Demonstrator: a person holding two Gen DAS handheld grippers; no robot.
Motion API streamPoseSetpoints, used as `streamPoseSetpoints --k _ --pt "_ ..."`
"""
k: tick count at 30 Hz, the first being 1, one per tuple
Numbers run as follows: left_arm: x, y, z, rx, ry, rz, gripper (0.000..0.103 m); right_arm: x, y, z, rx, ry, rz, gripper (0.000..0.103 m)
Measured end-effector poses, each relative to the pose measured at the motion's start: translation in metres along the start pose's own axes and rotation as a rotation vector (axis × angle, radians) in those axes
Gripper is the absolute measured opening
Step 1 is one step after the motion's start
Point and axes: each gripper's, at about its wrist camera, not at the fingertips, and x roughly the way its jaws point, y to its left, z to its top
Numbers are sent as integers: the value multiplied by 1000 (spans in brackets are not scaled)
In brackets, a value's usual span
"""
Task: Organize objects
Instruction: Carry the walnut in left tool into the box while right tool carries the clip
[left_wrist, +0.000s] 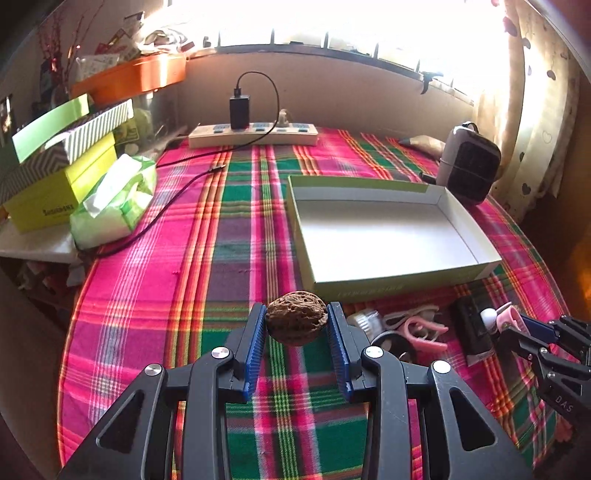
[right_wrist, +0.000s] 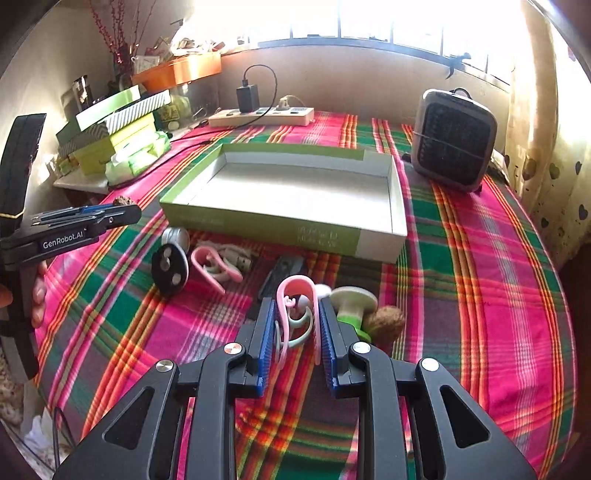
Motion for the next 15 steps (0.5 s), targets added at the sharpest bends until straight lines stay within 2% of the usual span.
streamPoseSetpoints --k 15 --pt "23 -25 45 44 6 -76 31 24 -3 63 -2 -9 58 24"
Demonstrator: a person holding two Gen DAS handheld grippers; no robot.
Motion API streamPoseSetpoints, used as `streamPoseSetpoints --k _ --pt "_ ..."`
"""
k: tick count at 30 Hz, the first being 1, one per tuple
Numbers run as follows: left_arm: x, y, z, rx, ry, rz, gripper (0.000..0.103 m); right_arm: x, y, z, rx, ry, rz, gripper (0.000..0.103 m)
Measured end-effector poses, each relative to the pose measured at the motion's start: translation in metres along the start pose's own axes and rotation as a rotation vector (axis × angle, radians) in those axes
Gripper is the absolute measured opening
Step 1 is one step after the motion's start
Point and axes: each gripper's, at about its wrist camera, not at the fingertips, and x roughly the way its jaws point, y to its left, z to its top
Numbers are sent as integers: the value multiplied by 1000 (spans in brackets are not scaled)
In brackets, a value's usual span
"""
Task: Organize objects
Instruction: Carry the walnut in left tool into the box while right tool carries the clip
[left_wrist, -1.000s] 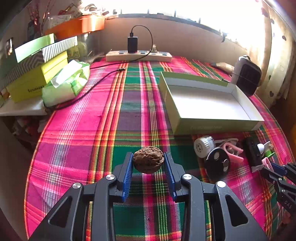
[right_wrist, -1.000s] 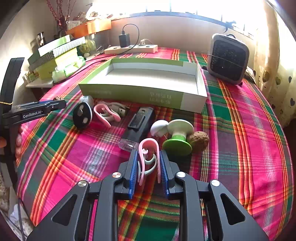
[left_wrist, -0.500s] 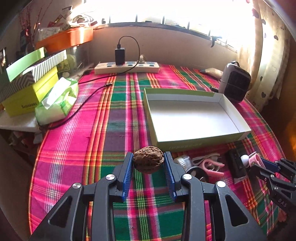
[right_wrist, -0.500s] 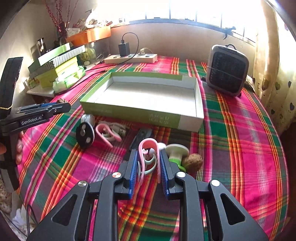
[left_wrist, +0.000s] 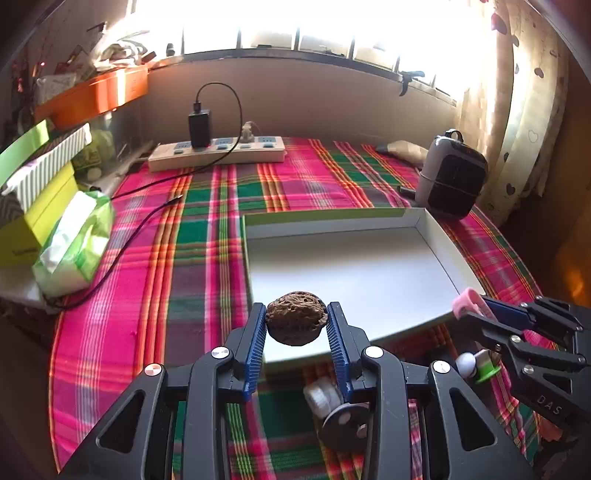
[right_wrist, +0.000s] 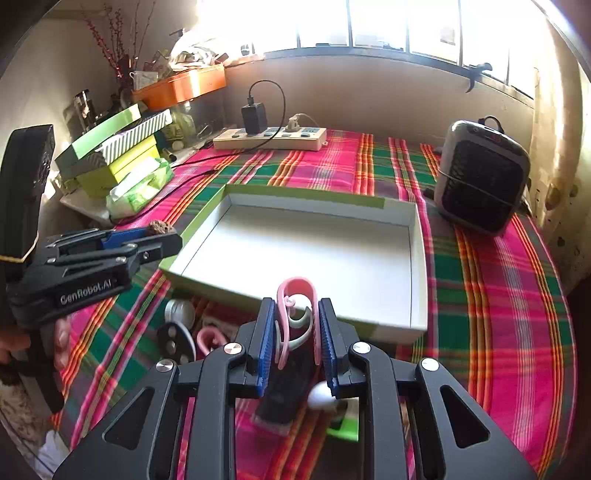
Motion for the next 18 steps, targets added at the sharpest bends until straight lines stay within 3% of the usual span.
streamPoseSetpoints --k 18 --pt "73 1 41 18 89 6 31 77 -22 64 44 85 8 24"
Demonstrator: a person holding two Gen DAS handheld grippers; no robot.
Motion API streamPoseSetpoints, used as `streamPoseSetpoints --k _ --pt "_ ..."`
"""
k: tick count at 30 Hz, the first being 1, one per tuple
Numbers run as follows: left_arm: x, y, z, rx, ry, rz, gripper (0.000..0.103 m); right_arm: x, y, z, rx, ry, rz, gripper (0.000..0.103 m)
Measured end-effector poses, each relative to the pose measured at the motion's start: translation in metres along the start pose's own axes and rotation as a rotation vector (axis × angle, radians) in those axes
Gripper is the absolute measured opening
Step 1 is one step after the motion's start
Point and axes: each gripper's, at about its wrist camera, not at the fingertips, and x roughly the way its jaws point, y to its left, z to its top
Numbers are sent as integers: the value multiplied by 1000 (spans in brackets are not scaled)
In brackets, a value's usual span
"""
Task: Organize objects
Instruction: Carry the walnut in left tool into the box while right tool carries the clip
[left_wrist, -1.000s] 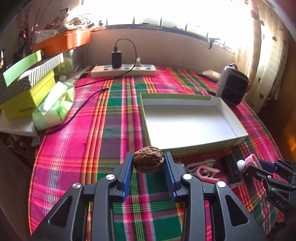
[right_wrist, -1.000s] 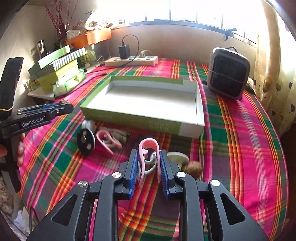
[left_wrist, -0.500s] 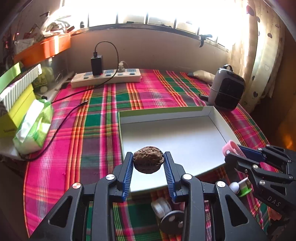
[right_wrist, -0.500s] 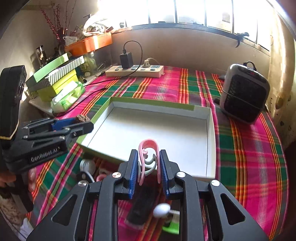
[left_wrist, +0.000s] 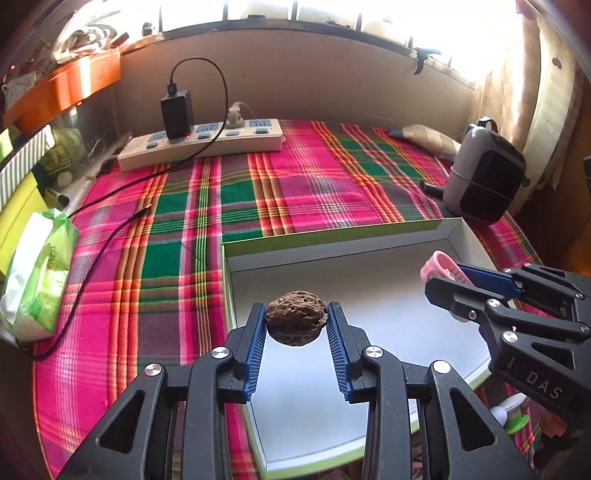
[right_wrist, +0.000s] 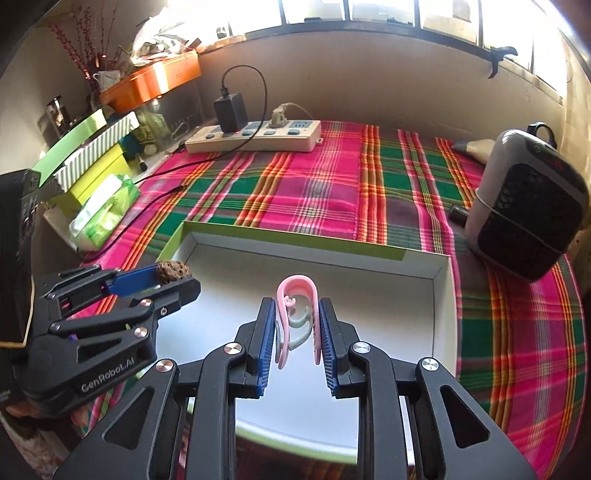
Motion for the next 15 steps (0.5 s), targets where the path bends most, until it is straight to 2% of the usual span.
streamPoseSetpoints --k 4,15 --pt "12 2 4 -6 26 4 31 17 -6 7 20 28 0 24" --pt "24 -1 13 23 26 3 31 38 -6 15 9 53 -41 25"
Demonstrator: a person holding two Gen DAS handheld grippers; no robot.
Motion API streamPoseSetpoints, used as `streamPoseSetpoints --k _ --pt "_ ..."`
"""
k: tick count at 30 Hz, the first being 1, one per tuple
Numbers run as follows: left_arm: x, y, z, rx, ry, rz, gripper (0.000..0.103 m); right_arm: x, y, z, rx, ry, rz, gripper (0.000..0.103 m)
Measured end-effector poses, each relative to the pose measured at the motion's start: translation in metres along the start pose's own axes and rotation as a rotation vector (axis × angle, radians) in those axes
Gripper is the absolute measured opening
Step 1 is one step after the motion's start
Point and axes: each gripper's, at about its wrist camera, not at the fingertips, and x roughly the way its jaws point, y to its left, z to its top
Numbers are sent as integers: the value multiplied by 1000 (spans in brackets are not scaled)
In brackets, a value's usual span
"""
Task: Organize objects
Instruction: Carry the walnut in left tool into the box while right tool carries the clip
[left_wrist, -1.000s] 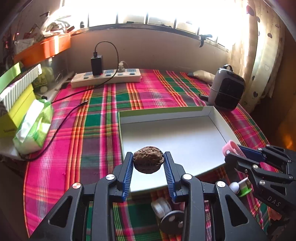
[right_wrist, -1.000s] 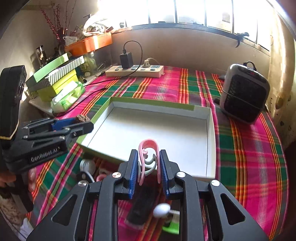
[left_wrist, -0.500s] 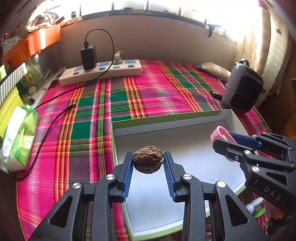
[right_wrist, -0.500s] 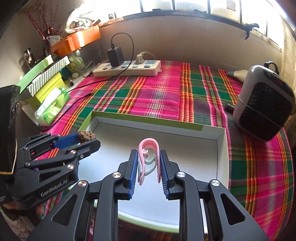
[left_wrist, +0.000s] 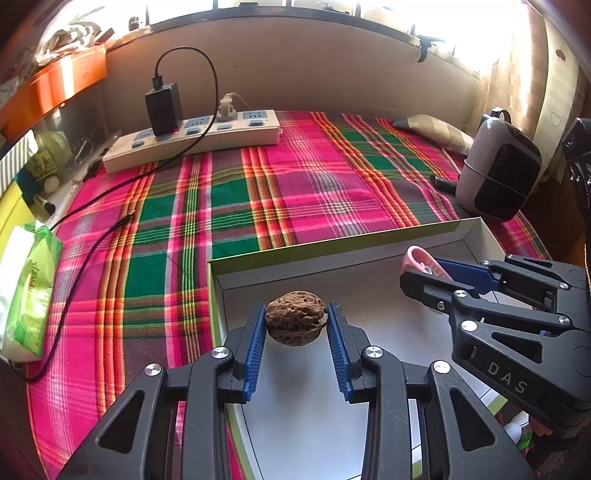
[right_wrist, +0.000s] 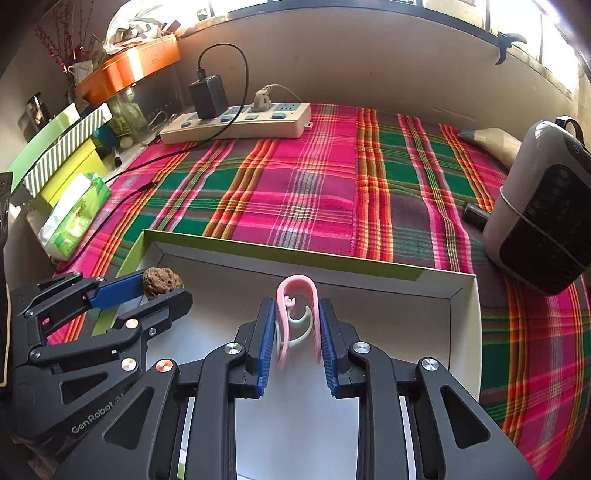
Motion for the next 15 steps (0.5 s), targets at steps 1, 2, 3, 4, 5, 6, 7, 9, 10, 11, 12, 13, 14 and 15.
streamPoseSetpoints --k 1,2,3,4,5,6,7,9,10,11,12,13,14,15 --pt "1 -1 1 2 -1 3 31 2 -1 0 4 4 -4 25" --pt "1 -1 1 3 -1 4 31 3 -1 1 7 6 -2 25" --pt "2 -2 1 2 0 3 31 4 -2 1 12 11 -1 25" --pt "3 -2 2 4 0 3 31 6 -3 0 15 15 -4 25" --pt "3 -3 2 11 -2 8 31 6 -3 0 16 17 -6 25" --pt "4 -4 2 20 -2 14 31 7 -2 -1 12 16 -8 25" --pt "5 -4 2 23 -1 15 31 7 -2 -1 6 16 -13 25" --pt "6 -4 2 18 6 9 31 8 -2 -1 8 17 -16 25" --pt "6 -4 2 18 7 11 31 9 -2 0 9 17 -11 25" --pt "7 -5 2 23 6 13 31 8 -2 0 8 16 -9 25" --pt "8 -5 2 26 8 16 31 8 -1 0 6 14 -11 25" --pt "8 -6 2 30 7 20 31 9 -1 0 4 13 -14 25" --pt "8 -6 2 32 6 23 31 9 -1 0 4 14 -16 25" --pt "8 -6 3 31 7 22 31 10 -1 0 7 16 -14 25"
